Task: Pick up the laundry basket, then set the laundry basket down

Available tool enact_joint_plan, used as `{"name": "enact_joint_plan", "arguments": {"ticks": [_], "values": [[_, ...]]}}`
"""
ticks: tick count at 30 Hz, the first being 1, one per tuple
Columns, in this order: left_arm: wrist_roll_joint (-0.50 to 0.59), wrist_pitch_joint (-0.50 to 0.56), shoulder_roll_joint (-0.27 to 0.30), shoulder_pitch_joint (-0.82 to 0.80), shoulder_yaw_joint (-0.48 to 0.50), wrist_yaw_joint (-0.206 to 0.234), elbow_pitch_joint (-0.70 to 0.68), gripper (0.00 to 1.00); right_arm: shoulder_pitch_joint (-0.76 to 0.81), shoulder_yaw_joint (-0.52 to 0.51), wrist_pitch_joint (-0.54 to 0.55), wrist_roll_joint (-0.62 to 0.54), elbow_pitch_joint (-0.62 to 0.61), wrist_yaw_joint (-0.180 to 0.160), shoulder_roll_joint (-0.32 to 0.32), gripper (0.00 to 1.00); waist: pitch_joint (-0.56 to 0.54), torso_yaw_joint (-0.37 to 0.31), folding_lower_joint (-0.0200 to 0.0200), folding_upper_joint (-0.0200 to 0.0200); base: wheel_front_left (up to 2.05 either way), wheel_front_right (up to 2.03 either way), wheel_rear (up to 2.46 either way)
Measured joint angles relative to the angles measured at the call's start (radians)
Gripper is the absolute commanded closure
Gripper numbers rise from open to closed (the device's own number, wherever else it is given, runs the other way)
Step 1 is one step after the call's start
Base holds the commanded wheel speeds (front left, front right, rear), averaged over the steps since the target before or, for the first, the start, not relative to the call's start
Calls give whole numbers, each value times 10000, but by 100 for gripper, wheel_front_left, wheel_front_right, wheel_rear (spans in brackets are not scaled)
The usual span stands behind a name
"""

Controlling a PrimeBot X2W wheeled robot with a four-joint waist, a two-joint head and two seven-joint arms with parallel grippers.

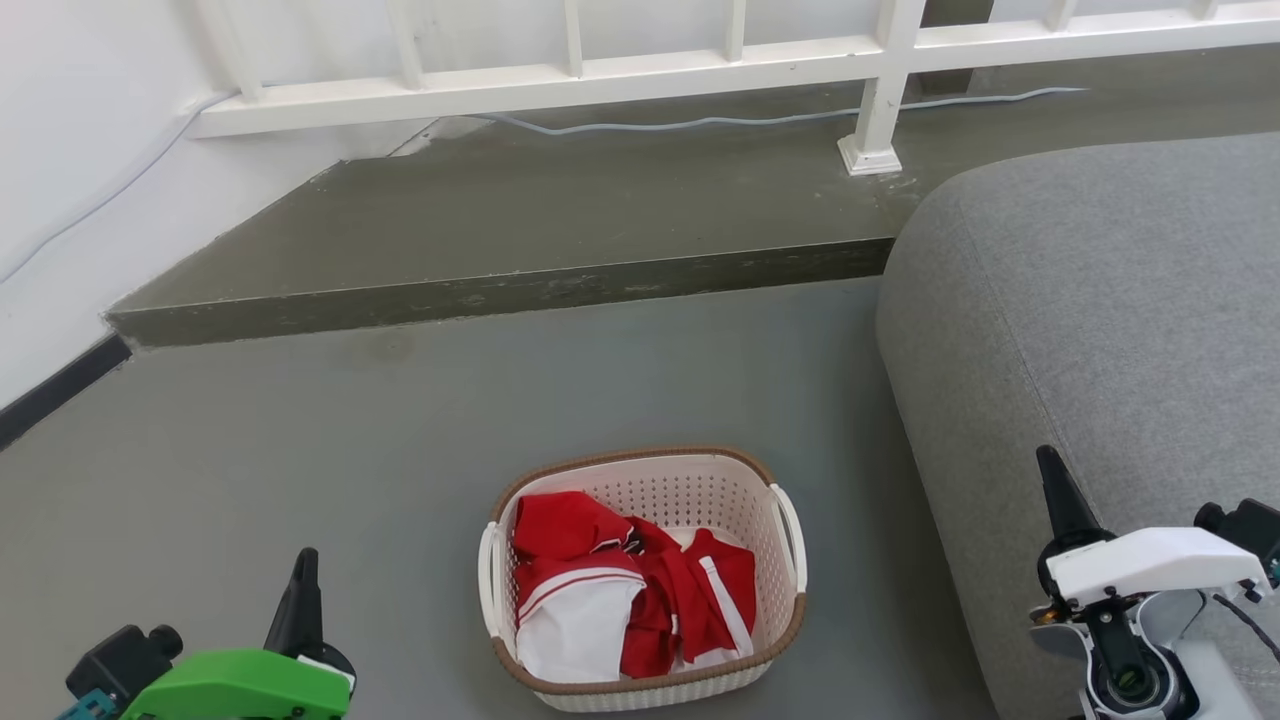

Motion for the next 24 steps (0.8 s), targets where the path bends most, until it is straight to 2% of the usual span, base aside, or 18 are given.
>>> {"name": "enact_joint_plan", "arguments": {"ticks": [24], "values": [[-3388, 660, 132, -576, 477, -627, 499, 100, -216, -949, 834, 3083, 4, 407, 242, 100, 11, 201, 0, 0, 0, 0, 0]]}}
